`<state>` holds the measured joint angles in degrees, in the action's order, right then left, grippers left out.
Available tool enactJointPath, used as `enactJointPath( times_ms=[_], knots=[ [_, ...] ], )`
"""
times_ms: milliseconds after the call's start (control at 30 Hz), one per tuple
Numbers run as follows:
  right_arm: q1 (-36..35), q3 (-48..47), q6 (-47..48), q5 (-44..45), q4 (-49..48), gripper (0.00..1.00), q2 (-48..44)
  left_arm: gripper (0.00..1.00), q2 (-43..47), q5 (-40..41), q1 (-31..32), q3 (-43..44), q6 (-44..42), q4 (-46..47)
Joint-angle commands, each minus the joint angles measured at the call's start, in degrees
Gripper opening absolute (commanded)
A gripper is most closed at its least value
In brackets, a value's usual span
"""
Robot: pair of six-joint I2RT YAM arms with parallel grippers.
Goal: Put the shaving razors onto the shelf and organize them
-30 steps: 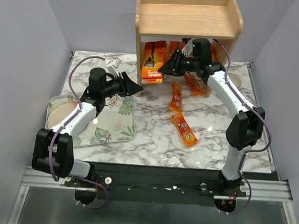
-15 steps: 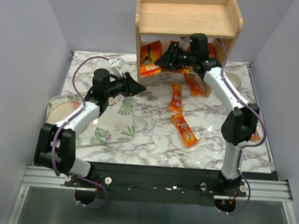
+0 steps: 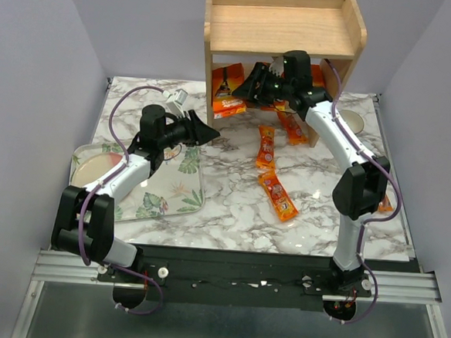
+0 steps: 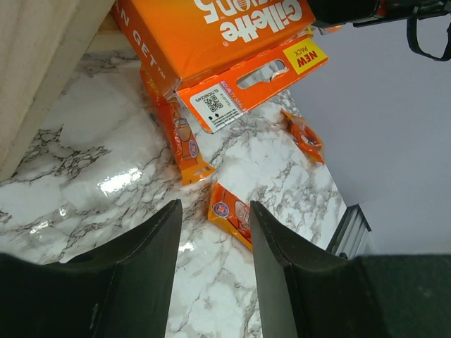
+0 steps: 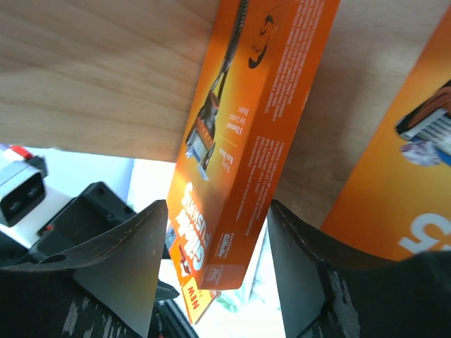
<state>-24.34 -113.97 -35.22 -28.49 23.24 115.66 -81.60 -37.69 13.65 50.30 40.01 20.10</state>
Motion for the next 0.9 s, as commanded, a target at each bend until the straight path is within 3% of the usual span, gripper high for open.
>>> enactJointPath(
  times_ms=[0, 233, 300, 400, 700, 867],
  knots=[
    [-0.89, -2.66, 4.8, 4.41, -0.39, 0.66, 1.15, 0.52, 1.27, 1.66, 0.41, -0.38, -0.81, 0.82],
    [-1.59, -4.59, 11.57, 10.11, 0.84, 0.65, 1.95, 0.53, 1.89, 2.01, 0.41, -0.56, -1.16, 0.21],
    [-1.68, 1.0, 11.93, 12.14, -1.87, 0.65, -0.15, 0.53, 2.15, 2.01, 0.41, -0.64, -0.99, 0.29],
    [-1.68, 13.28, 12.02, 12.41, -14.6, 0.66, -7.01, 0.54, 2.32, 2.1, 0.41, -1.08, -0.64, 1.08],
    [-1.85, 18.35, 8.77, 12.76, -17.71, 0.63, -9.83, 0.54, 0.66, 2.89, 0.76, -0.21, 1.56, 3.1],
    [-1.85, 17.74, 7.28, 11.09, -18.85, 0.62, -8.87, 0.71, -2.32, 6.92, 0.94, 2.43, 8.04, 4.42]
  ],
)
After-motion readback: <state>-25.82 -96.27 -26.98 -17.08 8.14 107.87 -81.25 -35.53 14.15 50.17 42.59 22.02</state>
